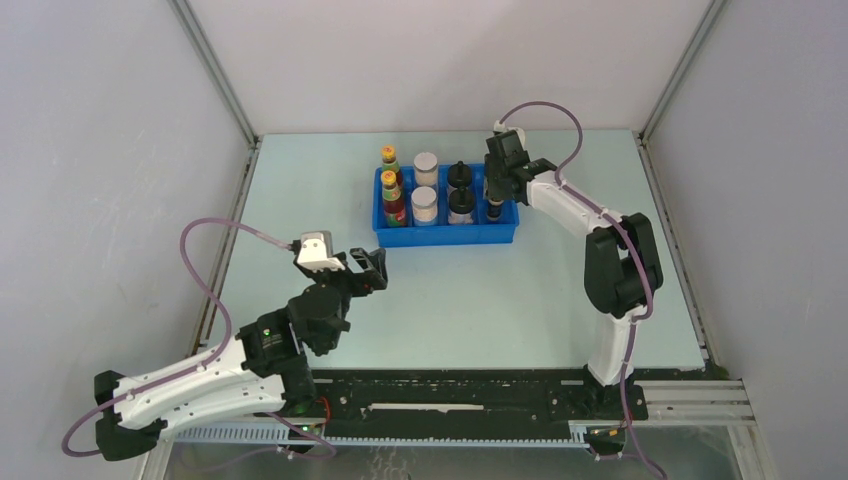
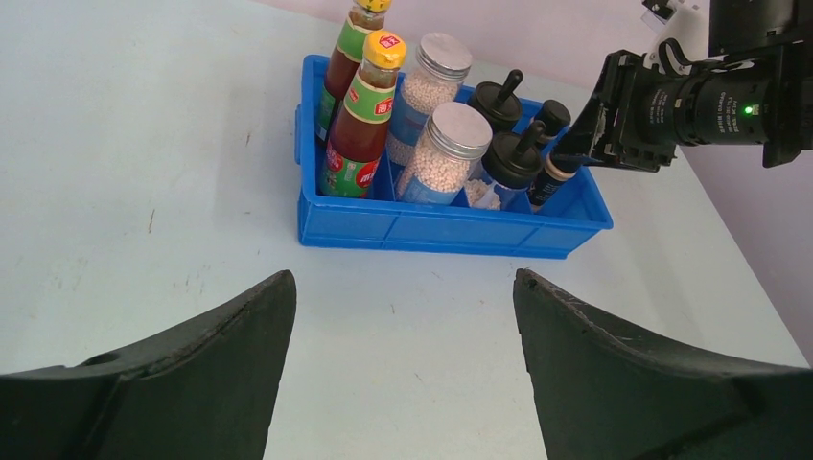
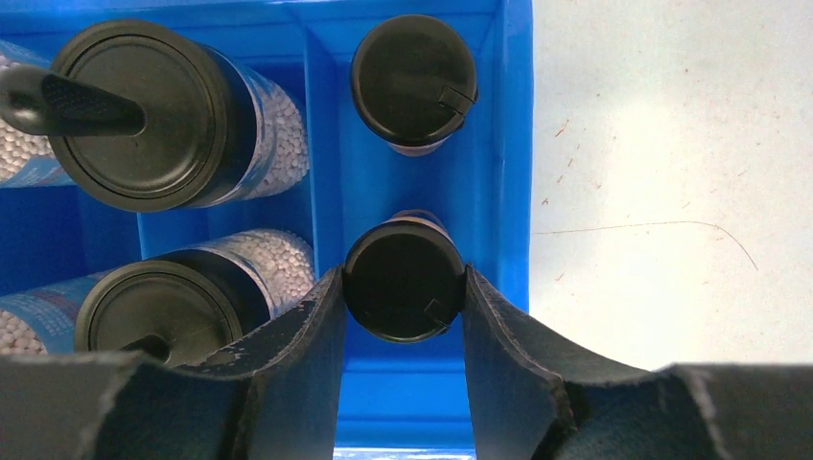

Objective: Organize the condiment bottles
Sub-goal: Place the bottle in the storage box.

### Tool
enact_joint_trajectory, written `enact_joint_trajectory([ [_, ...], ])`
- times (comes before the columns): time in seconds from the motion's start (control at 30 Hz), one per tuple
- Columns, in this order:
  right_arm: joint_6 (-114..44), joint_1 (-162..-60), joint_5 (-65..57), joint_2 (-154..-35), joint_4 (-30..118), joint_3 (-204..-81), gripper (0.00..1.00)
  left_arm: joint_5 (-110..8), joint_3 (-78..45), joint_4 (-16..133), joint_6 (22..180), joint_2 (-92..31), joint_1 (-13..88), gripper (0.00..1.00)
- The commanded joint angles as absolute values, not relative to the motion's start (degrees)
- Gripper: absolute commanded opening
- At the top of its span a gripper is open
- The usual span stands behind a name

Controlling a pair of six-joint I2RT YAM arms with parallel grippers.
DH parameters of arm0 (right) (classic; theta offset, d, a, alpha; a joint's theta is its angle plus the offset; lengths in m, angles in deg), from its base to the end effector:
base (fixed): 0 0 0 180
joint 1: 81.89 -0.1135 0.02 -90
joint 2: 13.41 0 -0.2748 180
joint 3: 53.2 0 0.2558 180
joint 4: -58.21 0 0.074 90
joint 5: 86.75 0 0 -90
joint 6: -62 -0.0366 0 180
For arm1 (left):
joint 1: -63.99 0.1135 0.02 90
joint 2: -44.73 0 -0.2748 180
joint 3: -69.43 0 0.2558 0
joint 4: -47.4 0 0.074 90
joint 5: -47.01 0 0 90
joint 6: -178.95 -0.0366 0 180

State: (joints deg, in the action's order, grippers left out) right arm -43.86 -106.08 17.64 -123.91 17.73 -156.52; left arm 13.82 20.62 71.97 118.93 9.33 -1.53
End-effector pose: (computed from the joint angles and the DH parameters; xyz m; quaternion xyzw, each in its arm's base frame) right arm 0.4085 0.1735 0.2580 -0.0221 0.9260 0.0130 0.3766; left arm 0.0847 -0.1121 0.3138 -0.0803 0.7393 -0.1664 0.6476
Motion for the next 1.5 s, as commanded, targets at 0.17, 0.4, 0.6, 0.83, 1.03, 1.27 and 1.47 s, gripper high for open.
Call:
enact_joint_trajectory([
  [0.17, -43.95, -105.54, 17.26, -124.24, 20.42, -157.49, 0.0, 15.54, 21.68, 71.27, 118.55, 9.26, -1.93, 0.88],
  [0.4, -44.18, -105.59, 16.8, -124.42, 20.68, -156.89, 0.0, 15.55, 21.85, 71.39, 118.78, 9.33, -1.93, 0.88],
  [0.6, -44.26, -105.54, 16.94, -124.48, 21.09, -156.17, 0.0, 15.54, 21.94, 71.64, 119.02, 9.45, -1.93, 0.88],
  [0.83, -44.52, -105.54, 17.04, -124.76, 21.18, -155.6, 0.0, 15.45, 22.03, 71.71, 119.15, 9.45, -1.93, 0.88],
  [1.03, -44.61, -105.54, 16.97, -124.84, 21.27, -155.1, 0.06, 15.38, 22.03, 71.91, 119.27, 9.55, -1.93, 0.88],
  [1.27, -44.83, -105.54, 16.8, -125.1, 21.2, -154.92, 0.14, 15.38, 22.03, 72.0, 119.52, 9.62, -1.93, 0.88],
  [1.47, -45.06, -105.55, 16.38, -125.12, 21.1, -154.67, 0.29, 15.35, 22.03, 72.08, 119.55, 9.58, -1.93, 0.88],
])
